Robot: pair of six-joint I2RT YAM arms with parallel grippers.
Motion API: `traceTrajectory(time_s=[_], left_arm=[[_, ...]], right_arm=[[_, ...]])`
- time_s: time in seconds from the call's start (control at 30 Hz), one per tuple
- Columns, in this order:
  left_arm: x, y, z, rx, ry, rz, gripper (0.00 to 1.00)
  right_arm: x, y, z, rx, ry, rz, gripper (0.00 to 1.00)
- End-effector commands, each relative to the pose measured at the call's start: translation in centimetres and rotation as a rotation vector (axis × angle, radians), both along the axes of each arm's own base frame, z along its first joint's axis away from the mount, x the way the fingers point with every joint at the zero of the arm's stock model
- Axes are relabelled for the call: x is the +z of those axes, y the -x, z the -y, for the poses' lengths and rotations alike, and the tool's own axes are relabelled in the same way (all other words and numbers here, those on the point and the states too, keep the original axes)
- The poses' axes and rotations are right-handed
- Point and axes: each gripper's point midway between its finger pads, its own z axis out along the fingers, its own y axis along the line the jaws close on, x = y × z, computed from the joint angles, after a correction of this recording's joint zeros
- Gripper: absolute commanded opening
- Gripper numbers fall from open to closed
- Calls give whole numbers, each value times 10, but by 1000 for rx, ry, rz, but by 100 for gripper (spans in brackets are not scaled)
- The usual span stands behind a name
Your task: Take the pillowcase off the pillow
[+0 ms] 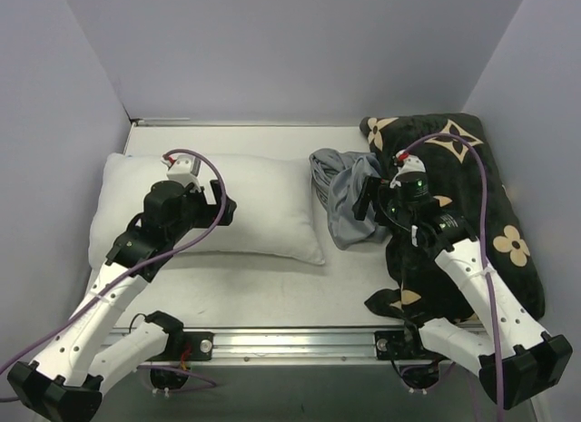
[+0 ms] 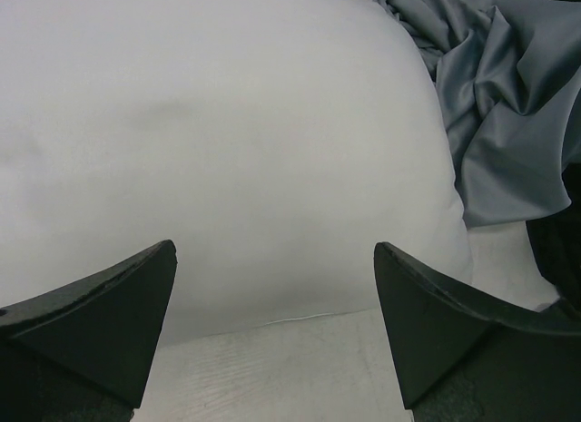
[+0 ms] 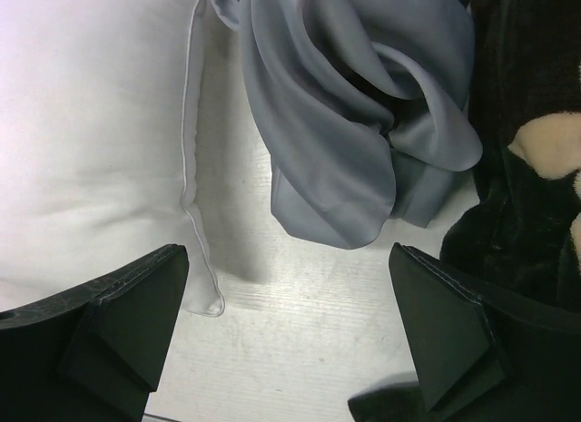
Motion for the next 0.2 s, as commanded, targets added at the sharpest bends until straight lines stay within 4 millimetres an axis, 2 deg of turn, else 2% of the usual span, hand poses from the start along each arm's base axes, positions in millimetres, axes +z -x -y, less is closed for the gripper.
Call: traceTrajectory(time_s=[0.0, 0.17], left_arm=[[24, -2, 5, -25, 29, 88, 98], [30, -1, 6, -41, 24, 109, 97]], right_arm=[[8, -5, 2, 6, 10, 56, 100], [13, -5, 2, 8, 11, 67, 100]])
